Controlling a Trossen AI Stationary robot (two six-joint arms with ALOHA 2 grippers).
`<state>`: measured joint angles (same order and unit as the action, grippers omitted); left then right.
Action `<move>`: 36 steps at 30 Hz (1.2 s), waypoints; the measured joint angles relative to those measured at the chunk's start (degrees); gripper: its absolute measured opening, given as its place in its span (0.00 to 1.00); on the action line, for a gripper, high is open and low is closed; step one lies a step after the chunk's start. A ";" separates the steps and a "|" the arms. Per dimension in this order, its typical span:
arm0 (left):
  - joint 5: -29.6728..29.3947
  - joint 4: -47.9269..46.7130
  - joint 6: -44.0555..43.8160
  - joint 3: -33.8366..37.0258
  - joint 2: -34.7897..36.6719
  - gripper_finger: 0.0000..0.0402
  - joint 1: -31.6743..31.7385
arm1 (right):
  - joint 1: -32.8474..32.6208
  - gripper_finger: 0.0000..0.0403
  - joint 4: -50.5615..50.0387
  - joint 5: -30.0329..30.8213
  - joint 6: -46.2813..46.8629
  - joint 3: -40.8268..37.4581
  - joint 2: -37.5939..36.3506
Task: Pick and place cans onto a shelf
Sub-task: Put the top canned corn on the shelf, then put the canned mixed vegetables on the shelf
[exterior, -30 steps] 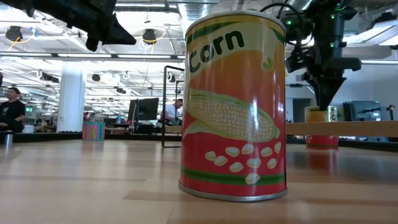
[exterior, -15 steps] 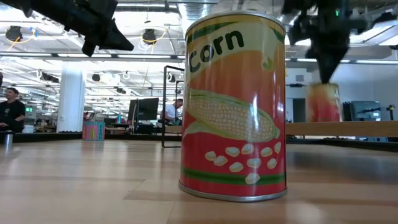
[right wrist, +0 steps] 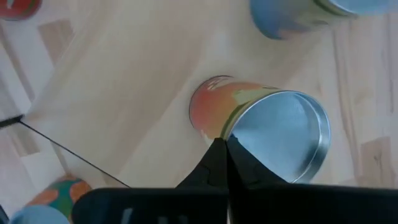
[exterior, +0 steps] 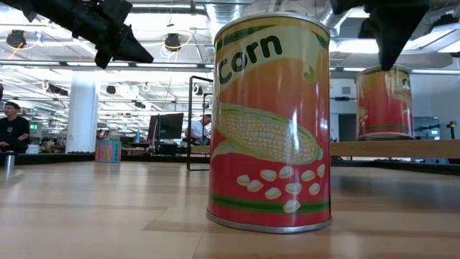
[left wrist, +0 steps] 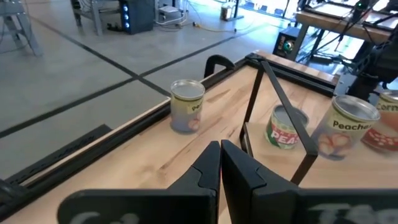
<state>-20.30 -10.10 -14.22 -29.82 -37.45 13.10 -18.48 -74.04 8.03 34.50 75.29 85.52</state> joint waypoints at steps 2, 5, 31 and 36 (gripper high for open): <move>0.02 0.01 0.47 0.00 0.00 0.00 0.00 | -0.63 0.01 0.15 0.70 -0.02 1.13 2.25; 0.03 0.02 0.35 0.00 -0.02 0.00 0.00 | -0.64 0.01 -0.05 0.99 -0.05 2.89 5.24; 4.05 0.10 -4.71 0.00 -0.04 0.00 0.00 | 1.60 0.27 1.33 0.28 -11.14 9.20 -6.97; 3.50 -1.46 -7.40 -0.19 -0.04 0.00 0.38 | 1.55 0.04 11.55 0.90 -11.85 2.28 -16.32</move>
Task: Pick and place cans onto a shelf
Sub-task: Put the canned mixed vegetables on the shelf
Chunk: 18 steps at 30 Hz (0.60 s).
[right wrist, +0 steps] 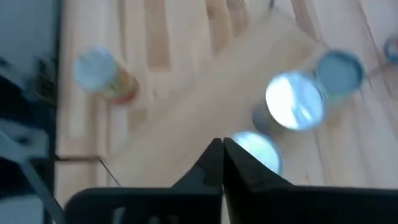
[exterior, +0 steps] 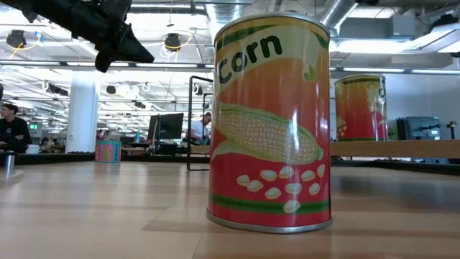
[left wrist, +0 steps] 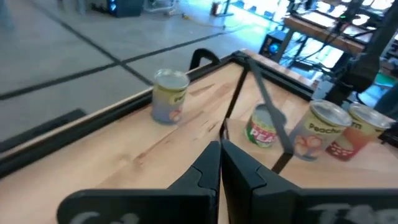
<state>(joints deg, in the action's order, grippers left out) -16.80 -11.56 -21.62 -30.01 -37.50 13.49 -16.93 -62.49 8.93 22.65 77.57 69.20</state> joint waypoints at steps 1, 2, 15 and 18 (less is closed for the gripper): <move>-0.05 -1.54 -0.80 -0.38 -0.02 0.00 0.29 | 0.06 0.03 3.09 0.02 -0.03 -2.25 -2.09; -0.10 -3.26 -1.54 -0.89 -0.03 0.00 0.68 | 0.20 0.03 6.14 0.00 0.24 -4.77 -4.13; 5.68 -26.22 -4.67 -11.86 -14.02 0.00 16.64 | 8.62 0.03 21.69 1.62 -1.35 -23.51 -22.03; 8.01 -27.75 -4.22 -13.48 -19.89 0.00 21.09 | 11.31 0.02 22.05 -0.84 -4.82 -23.49 -24.35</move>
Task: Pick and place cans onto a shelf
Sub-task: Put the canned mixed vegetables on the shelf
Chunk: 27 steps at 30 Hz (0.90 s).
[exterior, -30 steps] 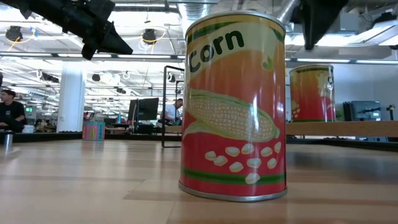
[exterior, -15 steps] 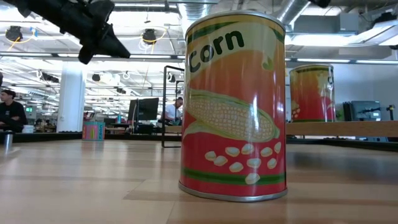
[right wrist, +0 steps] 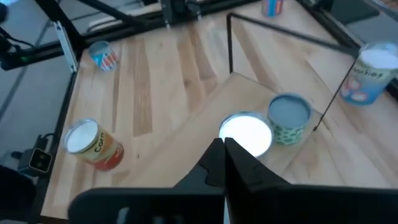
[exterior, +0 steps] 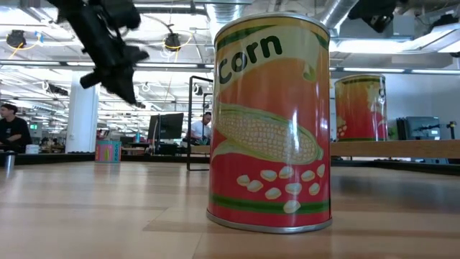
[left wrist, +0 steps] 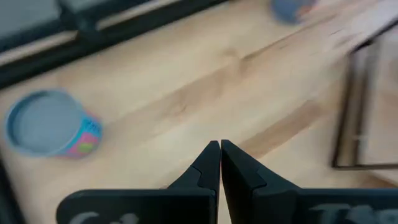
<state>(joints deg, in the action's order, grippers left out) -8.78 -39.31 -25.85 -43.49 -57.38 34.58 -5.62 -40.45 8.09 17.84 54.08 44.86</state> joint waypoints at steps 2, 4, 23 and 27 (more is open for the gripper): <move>-0.01 -0.22 0.29 -1.21 -3.74 0.01 2.52 | 2.04 0.01 0.02 -1.75 -1.41 0.00 -1.40; 0.03 -1.84 1.46 -1.85 -6.88 0.03 4.91 | 3.82 0.01 0.01 -3.61 -2.12 0.00 -2.64; -4.99 -1.19 21.50 -3.77 -23.45 0.40 21.26 | 10.62 0.02 0.81 1.24 0.14 0.02 -1.66; -3.20 0.31 25.92 -3.75 -25.63 0.35 22.39 | 10.63 0.02 2.37 1.34 0.13 0.02 0.50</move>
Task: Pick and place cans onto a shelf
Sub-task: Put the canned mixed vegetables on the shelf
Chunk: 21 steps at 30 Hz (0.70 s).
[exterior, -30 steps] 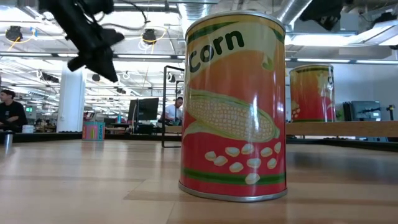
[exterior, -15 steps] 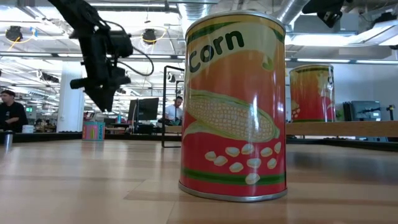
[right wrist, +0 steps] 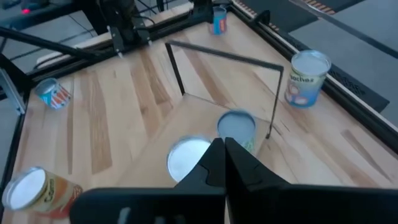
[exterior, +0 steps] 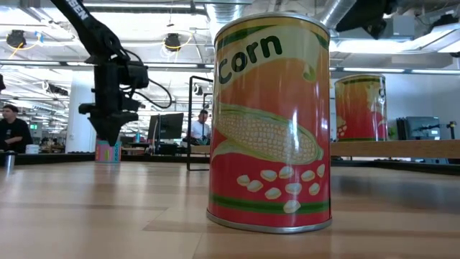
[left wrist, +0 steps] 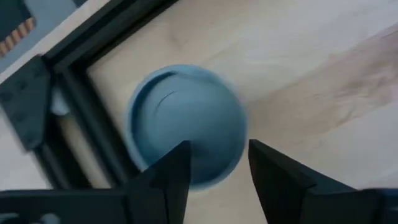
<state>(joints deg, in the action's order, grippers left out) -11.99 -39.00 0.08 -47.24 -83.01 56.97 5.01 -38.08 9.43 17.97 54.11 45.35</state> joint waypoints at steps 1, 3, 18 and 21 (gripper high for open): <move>0.02 0.21 1.02 0.00 -0.46 0.33 0.04 | 0.00 0.02 0.94 0.00 -0.11 0.00 0.46; 0.06 0.52 2.89 -0.15 -1.32 0.29 0.04 | -0.01 0.02 2.08 -0.04 -1.23 0.00 1.12; 9.93 -6.82 -6.73 0.73 7.50 0.00 -16.46 | 1.60 0.02 1.10 -8.63 -9.17 0.02 -1.04; 10.51 -7.81 -15.50 0.74 10.17 0.00 -27.08 | 3.41 0.02 0.67 -12.30 -8.73 0.02 -1.61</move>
<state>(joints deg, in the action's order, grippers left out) -1.48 -46.81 -15.42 -46.50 -72.85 29.89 8.42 -37.41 -2.87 9.24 54.13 43.75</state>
